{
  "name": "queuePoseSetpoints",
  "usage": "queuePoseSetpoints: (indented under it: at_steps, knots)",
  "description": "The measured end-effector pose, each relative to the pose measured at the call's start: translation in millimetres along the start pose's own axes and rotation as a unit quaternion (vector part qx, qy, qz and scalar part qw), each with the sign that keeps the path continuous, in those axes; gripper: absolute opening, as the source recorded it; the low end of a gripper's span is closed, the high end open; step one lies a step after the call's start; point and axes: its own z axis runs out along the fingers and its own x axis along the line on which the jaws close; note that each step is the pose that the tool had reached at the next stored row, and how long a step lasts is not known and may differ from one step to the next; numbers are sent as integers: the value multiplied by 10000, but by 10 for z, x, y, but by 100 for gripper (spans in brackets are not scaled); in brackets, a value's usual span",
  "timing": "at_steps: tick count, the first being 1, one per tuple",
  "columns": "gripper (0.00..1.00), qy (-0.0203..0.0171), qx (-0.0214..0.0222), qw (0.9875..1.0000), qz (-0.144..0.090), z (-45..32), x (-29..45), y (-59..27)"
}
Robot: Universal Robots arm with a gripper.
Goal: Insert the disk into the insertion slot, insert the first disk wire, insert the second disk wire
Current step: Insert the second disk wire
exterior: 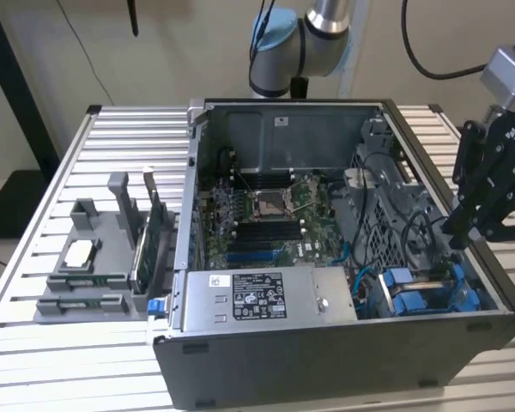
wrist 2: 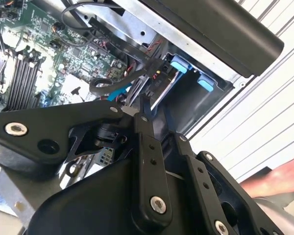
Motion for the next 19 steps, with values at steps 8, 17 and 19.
queuePoseSetpoints:
  at_steps: [8, 17, 19]
  knots:
    - [26, 2, 0, 10000, 0, -4, -1, -4]
    - [26, 1, 0, 10000, 0, -15, -1, -93]
    - [26, 1, 0, 10000, 1, -16, -1, -93]
